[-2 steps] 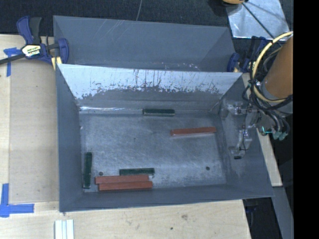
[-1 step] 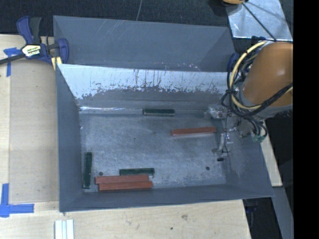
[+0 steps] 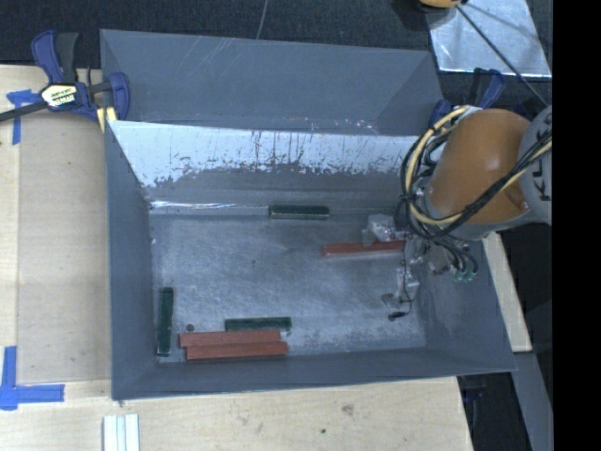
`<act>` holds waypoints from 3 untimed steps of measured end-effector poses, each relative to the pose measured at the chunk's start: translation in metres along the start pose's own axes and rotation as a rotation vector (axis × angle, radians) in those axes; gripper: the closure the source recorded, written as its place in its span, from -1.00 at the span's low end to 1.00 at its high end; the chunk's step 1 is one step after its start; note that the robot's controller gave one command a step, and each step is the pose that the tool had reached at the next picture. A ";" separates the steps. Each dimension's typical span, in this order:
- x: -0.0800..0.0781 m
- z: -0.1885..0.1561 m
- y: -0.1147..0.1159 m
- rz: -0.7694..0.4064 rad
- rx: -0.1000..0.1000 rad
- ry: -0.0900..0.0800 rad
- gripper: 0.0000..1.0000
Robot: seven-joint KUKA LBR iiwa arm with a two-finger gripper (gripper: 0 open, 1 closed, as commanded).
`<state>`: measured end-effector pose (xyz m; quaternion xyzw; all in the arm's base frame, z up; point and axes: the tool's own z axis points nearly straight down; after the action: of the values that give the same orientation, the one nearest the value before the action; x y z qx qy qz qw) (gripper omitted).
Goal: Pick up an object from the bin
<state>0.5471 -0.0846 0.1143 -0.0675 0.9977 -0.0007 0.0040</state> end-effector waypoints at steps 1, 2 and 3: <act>-0.029 0.028 0.000 0.080 -0.002 0.006 -1.00; -0.064 0.044 -0.008 -0.018 -0.001 0.001 1.00; -0.064 0.044 -0.008 -0.019 -0.001 0.002 1.00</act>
Offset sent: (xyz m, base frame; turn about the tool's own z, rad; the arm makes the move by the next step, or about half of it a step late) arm 0.0635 0.0005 -0.0443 -0.0188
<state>0.6123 -0.0842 0.0712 -0.0768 0.9970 -0.0005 0.0032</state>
